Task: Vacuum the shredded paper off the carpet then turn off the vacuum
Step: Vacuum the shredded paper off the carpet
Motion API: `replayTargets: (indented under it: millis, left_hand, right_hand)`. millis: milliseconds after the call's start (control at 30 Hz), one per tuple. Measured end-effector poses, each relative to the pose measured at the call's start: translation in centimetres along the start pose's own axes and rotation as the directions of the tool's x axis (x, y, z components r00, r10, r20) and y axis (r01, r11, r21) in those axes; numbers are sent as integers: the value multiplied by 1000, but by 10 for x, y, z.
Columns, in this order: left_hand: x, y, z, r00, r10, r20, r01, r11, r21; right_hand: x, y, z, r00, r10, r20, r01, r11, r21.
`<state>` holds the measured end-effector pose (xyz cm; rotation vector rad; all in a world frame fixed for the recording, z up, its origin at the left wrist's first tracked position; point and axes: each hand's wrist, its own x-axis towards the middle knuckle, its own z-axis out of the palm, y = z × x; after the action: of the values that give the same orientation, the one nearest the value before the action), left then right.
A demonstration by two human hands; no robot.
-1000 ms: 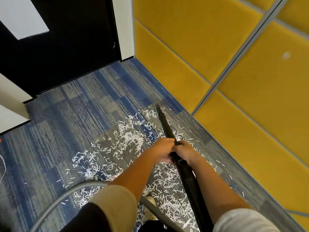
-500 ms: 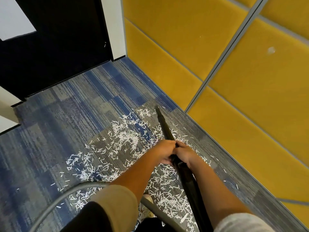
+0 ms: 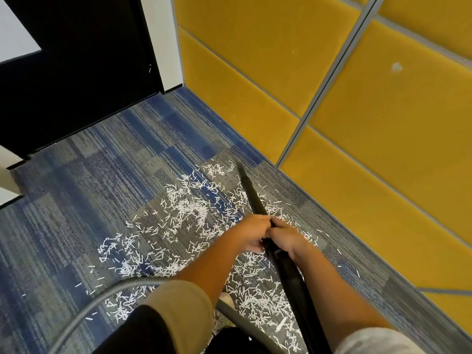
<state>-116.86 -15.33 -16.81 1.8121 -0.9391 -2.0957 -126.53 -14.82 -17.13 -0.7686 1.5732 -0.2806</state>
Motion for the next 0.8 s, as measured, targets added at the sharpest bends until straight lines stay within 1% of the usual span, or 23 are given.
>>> replayTargets:
  millis: [67, 133, 233, 367, 567, 667, 800]
  left_hand:
    - [0, -4, -3, 1000, -12, 10, 12, 999, 43]
    - [-1, -11, -8, 999, -32, -2, 32, 991, 127]
    - [-3, -21, -14, 998, -65, -21, 67, 978, 197]
    - [-13, -25, -12, 997, -72, 2, 71, 986, 150]
    - [-15, -30, 5, 997, -66, 48, 56, 981, 185]
    - [-17, -32, 9, 996, -58, 71, 42, 978, 202]
    - [-17, -32, 9, 998, -28, 62, 16, 983, 185]
  right_hand:
    - [0, 4, 7, 1000, 4, 18, -3, 999, -53]
    - [-3, 8, 15, 999, 8, 52, -3, 995, -104]
    - [-13, 11, 26, 996, 0, 93, 11, 993, -120]
    - [-20, 17, 28, 996, -3, 88, 10, 997, -80]
    - [-29, 31, 18, 999, 28, 27, -27, 998, -52]
    - [-32, 37, 15, 1000, 19, -7, -19, 997, -72]
    - [-31, 35, 16, 1000, 12, 0, -12, 999, -50]
